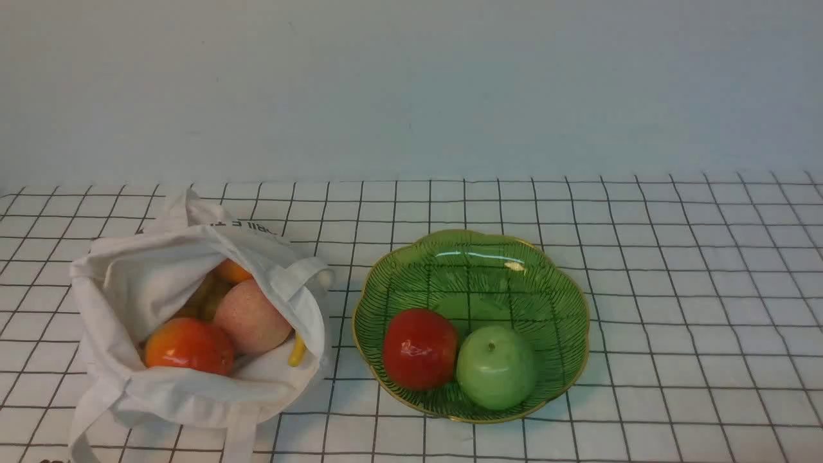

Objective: Take the fruit out of the bag on the white checkered tablecloth and place them on the plate.
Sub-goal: 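Reach into the bag and grasp the red fruit inside it with the left gripper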

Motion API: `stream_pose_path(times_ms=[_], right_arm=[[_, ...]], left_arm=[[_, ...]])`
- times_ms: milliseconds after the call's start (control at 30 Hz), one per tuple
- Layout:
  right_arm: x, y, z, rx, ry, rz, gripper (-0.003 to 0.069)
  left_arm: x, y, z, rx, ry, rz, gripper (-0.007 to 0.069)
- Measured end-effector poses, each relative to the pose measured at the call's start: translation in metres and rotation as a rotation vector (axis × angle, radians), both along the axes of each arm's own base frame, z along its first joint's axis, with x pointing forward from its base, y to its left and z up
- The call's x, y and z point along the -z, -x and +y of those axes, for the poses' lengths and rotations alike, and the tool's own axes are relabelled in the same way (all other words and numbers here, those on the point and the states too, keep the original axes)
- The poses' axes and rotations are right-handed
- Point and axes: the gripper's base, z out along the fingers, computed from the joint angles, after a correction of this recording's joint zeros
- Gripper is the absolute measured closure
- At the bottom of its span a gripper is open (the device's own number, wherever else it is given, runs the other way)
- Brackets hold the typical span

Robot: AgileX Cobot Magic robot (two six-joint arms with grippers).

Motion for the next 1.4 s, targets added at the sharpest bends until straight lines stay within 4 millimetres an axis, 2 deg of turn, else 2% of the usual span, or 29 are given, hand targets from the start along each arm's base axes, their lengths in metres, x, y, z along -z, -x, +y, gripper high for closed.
stream_pose_path(times_ms=[900,1067,1133,1233,1400], right_arm=[[0.000,0.000,0.000,0.000,0.000,0.000,0.0673],[0.000,0.000,0.000,0.000,0.000,0.000,0.0673],[0.000,0.000,0.000,0.000,0.000,0.000,0.0673],[0.000,0.000,0.000,0.000,0.000,0.000,0.0673],[0.000,0.000,0.000,0.000,0.000,0.000,0.0673]], left_arm=[[0.000,0.000,0.000,0.000,-0.001,0.000,0.0632],[-0.004,-0.001,0.001,-0.005,-0.003,-0.047,0.0632],[-0.008,-0.002,0.000,-0.013,0.067,-0.094,0.0632],[-0.022,-0.004,-0.002,-0.043,0.342,-0.217,0.0632],[-0.038,-0.004,0.002,-0.076,0.567,-0.382,0.0632]])
